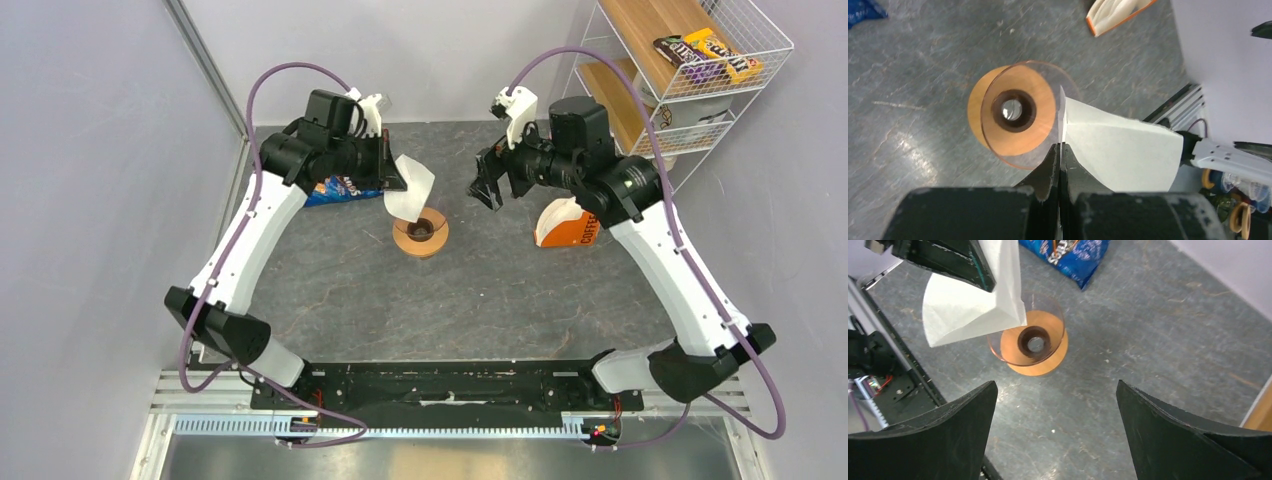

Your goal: Place the coffee filter in the dripper

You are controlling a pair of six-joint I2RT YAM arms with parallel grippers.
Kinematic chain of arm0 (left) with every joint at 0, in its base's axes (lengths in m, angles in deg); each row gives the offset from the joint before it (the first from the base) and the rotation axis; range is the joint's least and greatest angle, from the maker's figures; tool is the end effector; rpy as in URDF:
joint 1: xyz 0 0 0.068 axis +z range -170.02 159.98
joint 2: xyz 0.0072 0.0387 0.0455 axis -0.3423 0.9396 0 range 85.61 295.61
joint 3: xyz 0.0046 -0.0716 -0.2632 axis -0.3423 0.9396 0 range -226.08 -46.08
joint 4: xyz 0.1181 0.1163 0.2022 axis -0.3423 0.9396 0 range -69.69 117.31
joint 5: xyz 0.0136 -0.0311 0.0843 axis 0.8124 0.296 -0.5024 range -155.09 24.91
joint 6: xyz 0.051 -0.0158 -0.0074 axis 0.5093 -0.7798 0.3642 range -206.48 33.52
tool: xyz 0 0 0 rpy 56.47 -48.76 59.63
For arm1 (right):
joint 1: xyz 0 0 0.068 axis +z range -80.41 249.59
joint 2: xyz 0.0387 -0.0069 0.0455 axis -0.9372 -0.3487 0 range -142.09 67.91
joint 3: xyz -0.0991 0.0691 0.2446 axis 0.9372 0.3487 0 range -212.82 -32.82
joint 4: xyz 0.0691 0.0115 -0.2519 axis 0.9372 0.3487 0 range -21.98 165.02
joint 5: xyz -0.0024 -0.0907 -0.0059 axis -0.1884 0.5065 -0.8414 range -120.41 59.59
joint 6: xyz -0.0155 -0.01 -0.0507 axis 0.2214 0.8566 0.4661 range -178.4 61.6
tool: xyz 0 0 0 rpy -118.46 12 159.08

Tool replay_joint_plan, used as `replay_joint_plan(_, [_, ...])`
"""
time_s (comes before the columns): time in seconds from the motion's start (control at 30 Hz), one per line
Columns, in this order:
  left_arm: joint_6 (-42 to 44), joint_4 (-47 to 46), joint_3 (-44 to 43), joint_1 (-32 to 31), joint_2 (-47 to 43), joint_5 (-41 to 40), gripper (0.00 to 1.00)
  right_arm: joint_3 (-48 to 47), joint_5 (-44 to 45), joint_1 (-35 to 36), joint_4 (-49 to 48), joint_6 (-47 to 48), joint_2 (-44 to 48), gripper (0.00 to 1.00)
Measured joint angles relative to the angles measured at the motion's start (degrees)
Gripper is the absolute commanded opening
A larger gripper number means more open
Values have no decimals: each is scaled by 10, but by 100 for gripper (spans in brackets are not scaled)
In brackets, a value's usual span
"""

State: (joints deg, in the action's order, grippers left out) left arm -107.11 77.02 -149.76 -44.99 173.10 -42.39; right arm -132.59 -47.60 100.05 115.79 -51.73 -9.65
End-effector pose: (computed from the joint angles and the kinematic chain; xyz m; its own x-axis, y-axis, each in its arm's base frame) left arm 0.2736 -0.1426 0.4338 -0.7820 0.0057 -0.6232 0.4060 0.7634 -0.5024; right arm 0.2228 0.1432 0.4728 -0.2865 -0.2972 -0.9108 -0.7525 0.6583 0.0219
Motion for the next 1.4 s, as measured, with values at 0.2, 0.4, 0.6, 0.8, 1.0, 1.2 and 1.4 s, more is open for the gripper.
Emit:
replay_joint_plan(0.2, [34, 46, -5, -14, 24, -32, 2, -3, -22, 0, 21, -26, -25, 97])
replay_joint_plan(0.4, [51, 57, -5, -35, 33, -48, 2, -3, -25, -3, 28, -26, -28, 97])
replay_joint_plan(0.6, [53, 58, -7, -38, 58, -56, 17, -3, -25, -4, 28, -26, -28, 97])
replay_joint_plan(0.8, [60, 63, -20, -38, 84, -64, 55, -3, -27, -7, 28, -22, -29, 97])
replay_joint_plan(1.0, [61, 64, -37, -24, 81, -56, 65, -3, -27, -9, 27, -23, -41, 97])
replay_joint_plan(1.2, [61, 52, -22, 43, 51, -26, 66, 0, -39, -10, 17, -43, -64, 97])
replay_joint_plan(1.4, [61, 25, 31, 79, 15, 10, 75, -3, -47, -10, -4, -84, -114, 97])
